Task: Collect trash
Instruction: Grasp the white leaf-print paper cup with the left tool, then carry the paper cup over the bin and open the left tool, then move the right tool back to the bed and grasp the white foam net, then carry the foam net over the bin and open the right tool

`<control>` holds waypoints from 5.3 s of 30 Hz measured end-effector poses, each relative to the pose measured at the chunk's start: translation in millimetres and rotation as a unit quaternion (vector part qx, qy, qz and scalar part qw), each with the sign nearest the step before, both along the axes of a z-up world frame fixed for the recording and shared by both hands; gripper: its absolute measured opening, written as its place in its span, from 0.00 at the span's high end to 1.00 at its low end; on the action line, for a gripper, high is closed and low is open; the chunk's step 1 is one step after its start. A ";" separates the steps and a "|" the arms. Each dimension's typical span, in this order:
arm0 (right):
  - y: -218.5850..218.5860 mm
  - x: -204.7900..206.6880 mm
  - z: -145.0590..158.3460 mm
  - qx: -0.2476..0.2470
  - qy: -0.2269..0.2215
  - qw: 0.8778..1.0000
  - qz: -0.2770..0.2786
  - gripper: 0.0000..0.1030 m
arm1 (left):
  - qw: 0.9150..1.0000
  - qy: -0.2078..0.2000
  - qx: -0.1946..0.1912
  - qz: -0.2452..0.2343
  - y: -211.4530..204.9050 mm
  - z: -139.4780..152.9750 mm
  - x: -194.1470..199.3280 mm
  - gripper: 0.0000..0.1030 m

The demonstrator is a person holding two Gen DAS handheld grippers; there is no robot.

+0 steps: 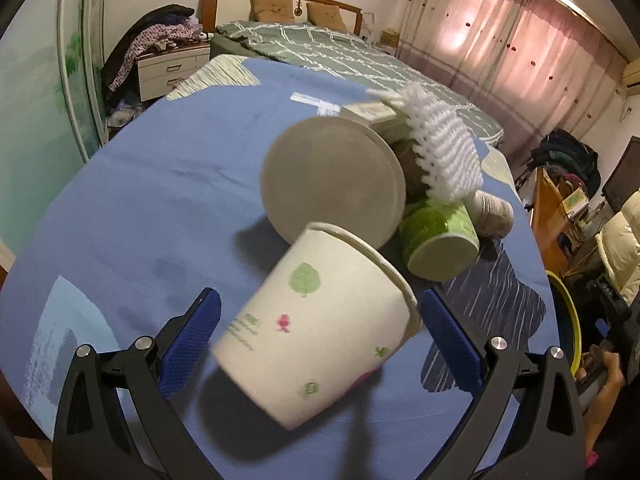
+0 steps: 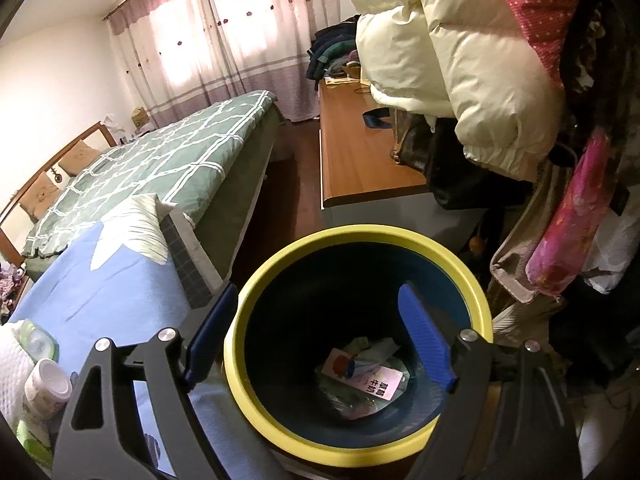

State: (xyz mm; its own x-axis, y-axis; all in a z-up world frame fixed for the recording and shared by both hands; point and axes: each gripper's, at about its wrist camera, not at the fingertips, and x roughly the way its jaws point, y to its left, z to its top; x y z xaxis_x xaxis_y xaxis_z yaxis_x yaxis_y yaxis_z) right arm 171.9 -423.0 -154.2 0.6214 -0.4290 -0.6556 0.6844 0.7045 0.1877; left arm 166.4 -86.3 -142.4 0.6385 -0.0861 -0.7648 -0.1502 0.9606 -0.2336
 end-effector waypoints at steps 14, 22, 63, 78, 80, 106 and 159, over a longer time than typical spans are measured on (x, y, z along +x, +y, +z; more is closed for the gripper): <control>-3.8 -1.1 -2.6 0.019 -0.013 1.000 0.012 0.23 | 0.999 0.015 -0.015 -0.038 2.7 -14.2 6.0 0.22; -3.1 -1.3 -2.1 0.015 -0.014 1.000 0.011 0.23 | 0.995 0.007 -0.023 -0.094 -0.3 -4.7 2.0 0.54; -19.9 -150.5 33.0 -0.080 0.002 0.996 0.031 0.21 | 0.905 -0.014 0.018 -0.424 -373.5 37.7 64.4 0.53; -25.2 -149.4 22.2 -0.070 0.018 0.997 0.027 0.21 | 0.912 -0.024 0.016 -0.409 -400.9 35.2 76.2 0.17; -23.5 -146.1 21.7 -0.068 0.019 0.997 0.033 0.21 | 0.916 -0.042 0.012 -0.399 -378.0 47.9 70.9 0.14; 222.1 -1.9 52.3 -0.077 -0.030 0.939 0.335 0.19 | 0.986 -0.156 0.054 -0.007 107.1 95.0 -25.6 0.05; 214.4 -32.7 100.1 -0.108 -0.121 0.942 0.292 0.89 | 0.988 -0.125 0.034 -0.080 62.4 64.1 -20.1 0.05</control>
State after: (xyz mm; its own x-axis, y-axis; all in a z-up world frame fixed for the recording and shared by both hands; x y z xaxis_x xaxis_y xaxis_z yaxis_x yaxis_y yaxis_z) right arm 139.2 -208.6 -54.0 0.9135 -0.0740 -0.4001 0.1228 0.9876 0.0977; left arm 146.3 -23.8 -78.3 0.7908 -0.1548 -0.5922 0.0593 0.9823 -0.1777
